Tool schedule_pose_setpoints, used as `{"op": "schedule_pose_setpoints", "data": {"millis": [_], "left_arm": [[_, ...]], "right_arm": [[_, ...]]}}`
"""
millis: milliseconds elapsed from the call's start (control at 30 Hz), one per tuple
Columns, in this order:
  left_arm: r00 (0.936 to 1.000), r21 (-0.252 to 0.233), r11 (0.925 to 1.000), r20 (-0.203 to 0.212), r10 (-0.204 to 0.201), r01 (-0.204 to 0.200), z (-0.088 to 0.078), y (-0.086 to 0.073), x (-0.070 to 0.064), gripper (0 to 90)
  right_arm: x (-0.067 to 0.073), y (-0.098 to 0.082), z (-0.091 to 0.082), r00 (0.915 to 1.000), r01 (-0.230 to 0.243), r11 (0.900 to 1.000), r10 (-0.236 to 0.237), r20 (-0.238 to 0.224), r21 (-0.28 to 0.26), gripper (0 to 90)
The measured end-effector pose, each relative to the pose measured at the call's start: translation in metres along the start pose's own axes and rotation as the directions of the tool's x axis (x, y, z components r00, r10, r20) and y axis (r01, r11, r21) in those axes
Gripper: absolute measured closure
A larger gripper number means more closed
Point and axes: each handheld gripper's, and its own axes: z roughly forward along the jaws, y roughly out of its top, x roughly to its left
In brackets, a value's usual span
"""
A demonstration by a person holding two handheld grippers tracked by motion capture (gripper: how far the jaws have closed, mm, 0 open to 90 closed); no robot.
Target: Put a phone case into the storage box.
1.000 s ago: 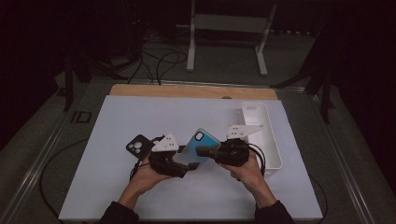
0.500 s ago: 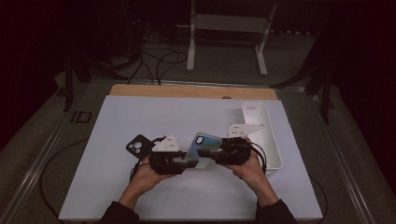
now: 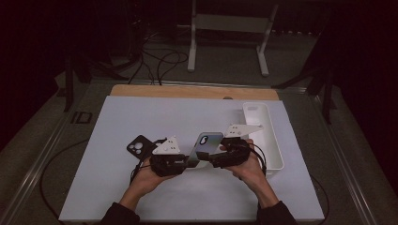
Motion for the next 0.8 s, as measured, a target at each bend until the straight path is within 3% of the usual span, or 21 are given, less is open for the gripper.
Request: {"op": "schedule_pose_setpoints", "data": {"millis": [133, 400, 600, 800], "left_arm": [[0.9999, -0.004, 1.0, -0.013, -0.005, 0.005, -0.0018, 0.0001, 0.0012, 80.5], [0.9993, -0.008, 0.9999, -0.035, -0.011, 0.01, -0.0018, 0.0001, 0.0017, 80.5], [0.9984, -0.014, 0.9997, -0.052, -0.021, 0.02, -0.0024, -0.0001, 0.0028, 80.5], [0.9948, -0.016, 0.9993, -0.096, -0.036, 0.035, -0.0016, -0.0007, 0.0038, 80.6]], "right_arm": [[-0.0012, -0.0004, -0.0012, 0.9995, -0.014, 1.0, 0.014, 0.027, -0.007, 22.0], [-0.0018, -0.0017, -0.0039, 0.9973, -0.034, 0.999, 0.034, 0.065, -0.01, 16.2], [-0.0005, -0.0021, -0.0059, 0.993, -0.044, 0.999, 0.045, 0.109, -0.016, 11.6], [0.0044, 0.0013, -0.01, 0.9862, -0.072, 0.996, 0.079, 0.146, -0.049, 9.3]]}}
